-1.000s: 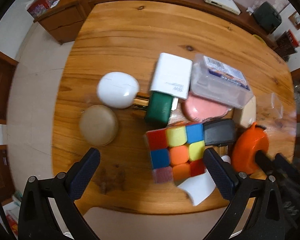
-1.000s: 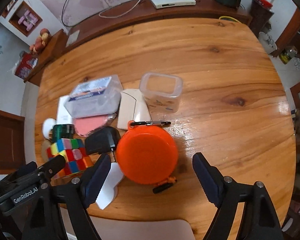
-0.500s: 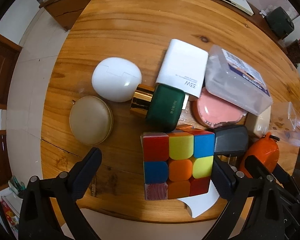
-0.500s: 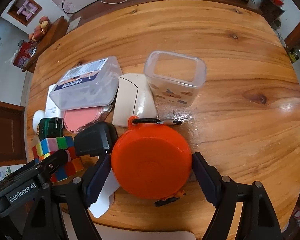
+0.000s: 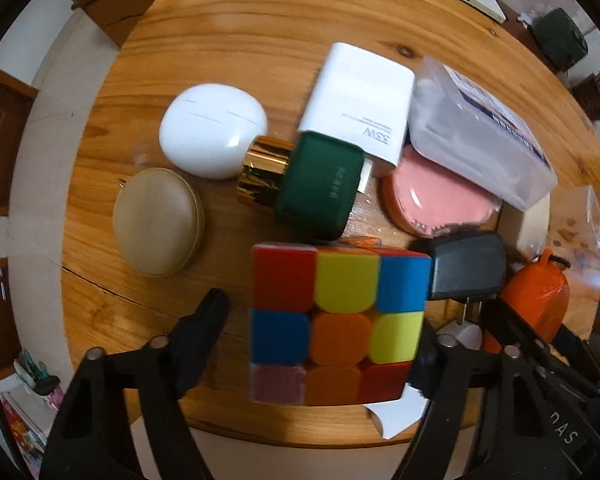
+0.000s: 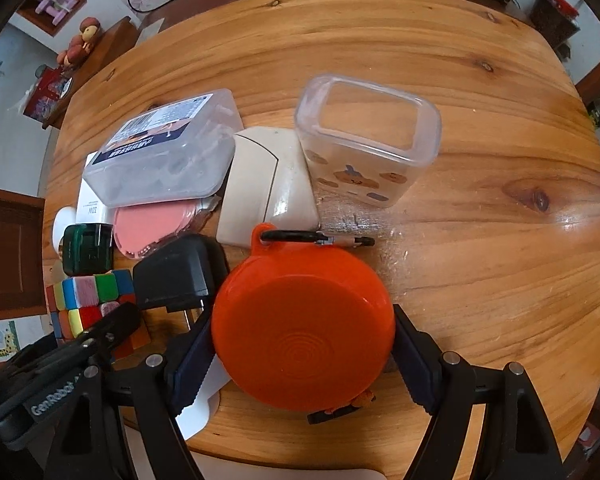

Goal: Organize rigid objects
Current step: 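Close the left tool on the cube while the right tool grips the orange case, then carry the cube with the left tool into the tray while the right tool carries the orange case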

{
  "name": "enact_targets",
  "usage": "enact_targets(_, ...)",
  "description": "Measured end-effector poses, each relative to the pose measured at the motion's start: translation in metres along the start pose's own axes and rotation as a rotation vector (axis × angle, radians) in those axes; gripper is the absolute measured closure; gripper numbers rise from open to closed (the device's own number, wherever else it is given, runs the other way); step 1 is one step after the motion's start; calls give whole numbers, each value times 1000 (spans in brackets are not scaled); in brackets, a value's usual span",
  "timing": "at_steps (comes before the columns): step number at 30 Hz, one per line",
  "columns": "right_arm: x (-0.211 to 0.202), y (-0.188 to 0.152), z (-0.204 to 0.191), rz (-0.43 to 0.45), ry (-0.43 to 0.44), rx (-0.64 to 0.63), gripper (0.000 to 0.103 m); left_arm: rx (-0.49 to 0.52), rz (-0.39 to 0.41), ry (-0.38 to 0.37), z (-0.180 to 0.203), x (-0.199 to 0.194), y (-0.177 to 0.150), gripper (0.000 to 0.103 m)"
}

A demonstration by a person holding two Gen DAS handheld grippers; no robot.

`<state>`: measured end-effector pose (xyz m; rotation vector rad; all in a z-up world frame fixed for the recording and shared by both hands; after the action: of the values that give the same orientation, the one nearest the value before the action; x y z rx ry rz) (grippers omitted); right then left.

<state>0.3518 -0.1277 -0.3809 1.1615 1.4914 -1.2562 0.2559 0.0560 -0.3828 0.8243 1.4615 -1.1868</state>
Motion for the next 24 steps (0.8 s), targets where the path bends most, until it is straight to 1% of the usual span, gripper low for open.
enact_targets(1,0,0,-1,2,-1,0,21,22,19,20,3,-2,-1,42)
enact_targets(2,1,0,-2,5,-1,-1,22,39,29,38,4,-4,-1,43)
enact_targets(3,1,-1,-3,6,-2,-2,22,51,32,34,5,-4,-2,43)
enact_targets(6,2,-5,-5,23,-26,-8,22,41,42,-26,3,-6,-6,43)
enact_targets(8,0,-9,-6,45,-39,-21,22,31,73,-24,-8,-13,-5,43)
enact_targets(9,-1,-11,-6,49,-25,-19,22,30,84,-20,-14,-19,-11,43)
enact_targets(12,-14,-18,-3,78,20,-3,22,33,117,-41,-26,-33,-19,43)
enact_targets(16,-42,-29,0,140,57,0,22,41,185,-64,-33,-71,-27,43)
enact_targets(19,-72,-41,0,200,88,-12,22,53,228,-93,-30,-99,-43,43)
enact_targets(20,-86,-49,0,226,103,-16,22,59,244,-101,-19,-103,-47,43)
enact_targets(22,-107,-58,-2,262,115,-32,22,70,278,-110,-23,-122,-65,43)
enact_targets(24,-133,-78,-6,303,135,-67,22,92,314,-112,-22,-140,-75,43)
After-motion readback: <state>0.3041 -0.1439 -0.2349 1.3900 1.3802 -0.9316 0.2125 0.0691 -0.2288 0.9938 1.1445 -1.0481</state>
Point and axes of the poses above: each gripper's, at about its wrist camera, not at the fingertips, and x roughly the way its jaws point, z to its right, y to its top, the point moved 8 cm from there along x, roughly the way its jaws point, and after that the axes turned 15 degrees about -z, right-handed, at the moved point
